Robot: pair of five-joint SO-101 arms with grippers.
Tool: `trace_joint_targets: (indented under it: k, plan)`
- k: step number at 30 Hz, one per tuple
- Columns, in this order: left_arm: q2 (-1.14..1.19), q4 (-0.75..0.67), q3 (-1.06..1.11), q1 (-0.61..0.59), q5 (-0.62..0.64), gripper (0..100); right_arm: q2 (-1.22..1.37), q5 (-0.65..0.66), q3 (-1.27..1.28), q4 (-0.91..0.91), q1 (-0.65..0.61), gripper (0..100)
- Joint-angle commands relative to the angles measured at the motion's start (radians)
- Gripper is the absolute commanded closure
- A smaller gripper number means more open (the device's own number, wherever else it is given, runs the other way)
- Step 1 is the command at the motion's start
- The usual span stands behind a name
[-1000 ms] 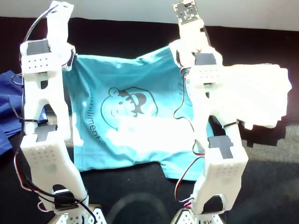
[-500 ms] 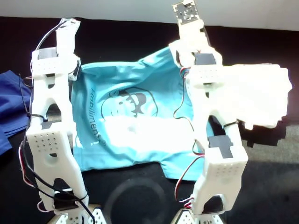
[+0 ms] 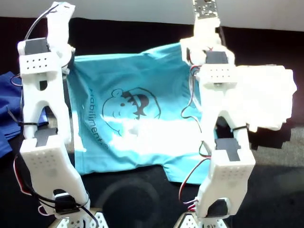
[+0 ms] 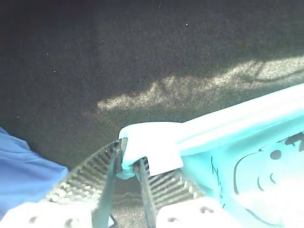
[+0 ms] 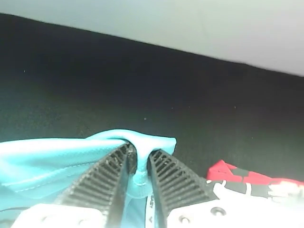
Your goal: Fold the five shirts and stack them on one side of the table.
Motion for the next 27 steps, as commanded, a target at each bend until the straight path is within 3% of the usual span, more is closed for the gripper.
trace_joint_targets:
  k: [1, 8, 13, 18, 27]
  plan:
    - [-0.113, 0.101, -0.038, 0.021, -0.009, 99, -0.022, -0.012, -0.131, 0.219, 0.038, 99.2]
    - [-0.127, 0.356, -0.038, 0.036, -0.086, 99, -0.021, -0.006, -0.374, 0.608, 0.062, 99.2]
    - [-0.139, 0.411, -0.033, 0.028, -0.083, 99, -0.021, -0.006, -0.504, 0.872, 0.048, 99.2]
    - [-0.277, 0.411, 0.165, 0.064, -0.086, 99, -0.084, -0.006, -0.437, 0.889, 0.077, 99.2]
    - [-0.579, 0.393, 0.627, 0.077, -0.115, 99, -0.452, 0.021, 0.087, 0.858, 0.077, 99.2]
